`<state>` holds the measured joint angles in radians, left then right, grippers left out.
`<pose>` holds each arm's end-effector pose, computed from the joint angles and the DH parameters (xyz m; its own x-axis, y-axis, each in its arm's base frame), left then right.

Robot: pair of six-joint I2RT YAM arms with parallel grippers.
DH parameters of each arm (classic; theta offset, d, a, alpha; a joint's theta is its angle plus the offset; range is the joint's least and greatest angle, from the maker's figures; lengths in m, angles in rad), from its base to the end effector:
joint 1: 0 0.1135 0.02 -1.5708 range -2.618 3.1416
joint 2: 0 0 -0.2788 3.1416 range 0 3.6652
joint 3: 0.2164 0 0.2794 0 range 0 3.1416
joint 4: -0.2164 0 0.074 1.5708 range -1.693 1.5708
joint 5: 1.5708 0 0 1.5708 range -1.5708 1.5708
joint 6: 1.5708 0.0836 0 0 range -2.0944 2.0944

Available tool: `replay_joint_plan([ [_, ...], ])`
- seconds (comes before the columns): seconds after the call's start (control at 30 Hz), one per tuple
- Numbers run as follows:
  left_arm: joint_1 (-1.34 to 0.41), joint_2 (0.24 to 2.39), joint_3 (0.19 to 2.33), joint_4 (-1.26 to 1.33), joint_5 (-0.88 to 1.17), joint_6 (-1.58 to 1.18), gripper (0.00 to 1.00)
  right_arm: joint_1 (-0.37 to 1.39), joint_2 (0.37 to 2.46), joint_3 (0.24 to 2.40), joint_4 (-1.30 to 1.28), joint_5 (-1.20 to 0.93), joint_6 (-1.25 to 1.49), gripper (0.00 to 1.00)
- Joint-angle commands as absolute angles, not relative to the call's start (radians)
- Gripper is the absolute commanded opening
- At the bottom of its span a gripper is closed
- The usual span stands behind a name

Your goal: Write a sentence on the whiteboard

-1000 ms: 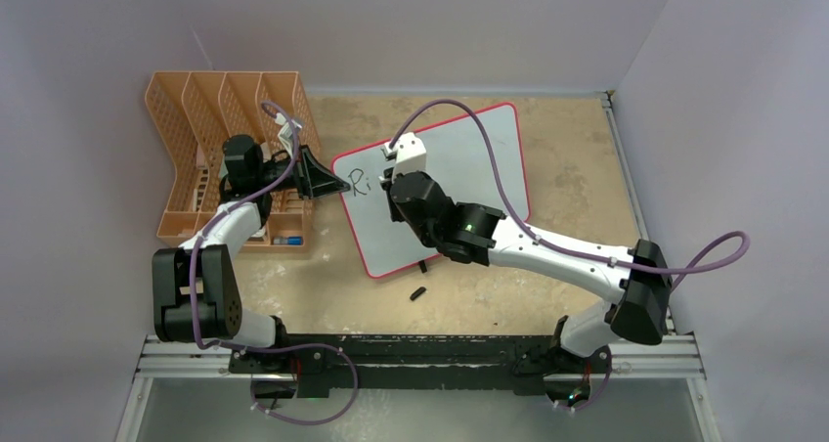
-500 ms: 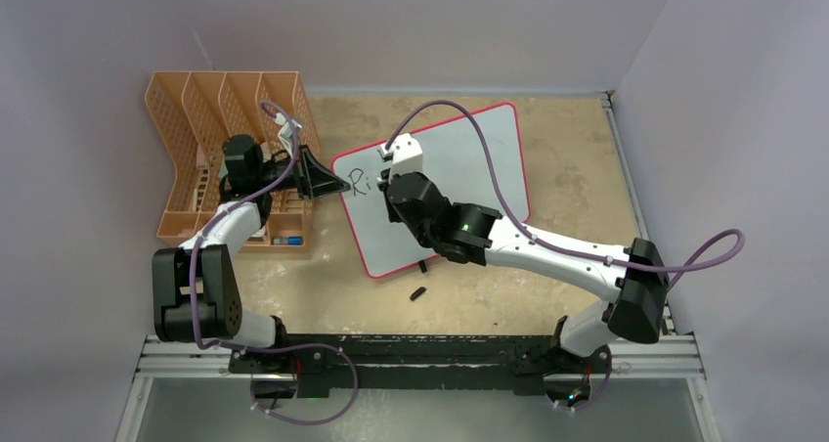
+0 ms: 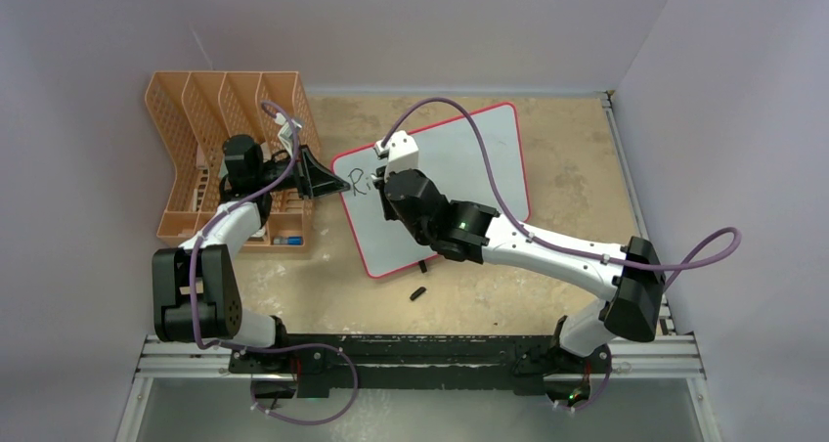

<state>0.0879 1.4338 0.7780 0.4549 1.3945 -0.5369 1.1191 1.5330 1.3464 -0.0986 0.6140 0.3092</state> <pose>0.3276 -0.0538 0.2531 -0.6544 -0.1477 -0.7415 0.7109 0.2139 -0.6700 0.2290 0.3616 0.3604 -0.2673 0.0188 -0.9634 -0.4332 0.8907 0.1376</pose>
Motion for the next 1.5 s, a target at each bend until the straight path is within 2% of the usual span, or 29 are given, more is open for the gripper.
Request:
replay_joint_plan([
  [0.0,0.063,1.424,0.796,0.446,1.399,-0.506,0.0,1.114,1.537,1.384,-0.096,0.611,0.307,0.0],
  [1.47,0.063,1.422,0.796,0.442,1.396,-0.504,0.0,1.113,1.508,1.323,-0.219,0.65,0.369,0.0],
])
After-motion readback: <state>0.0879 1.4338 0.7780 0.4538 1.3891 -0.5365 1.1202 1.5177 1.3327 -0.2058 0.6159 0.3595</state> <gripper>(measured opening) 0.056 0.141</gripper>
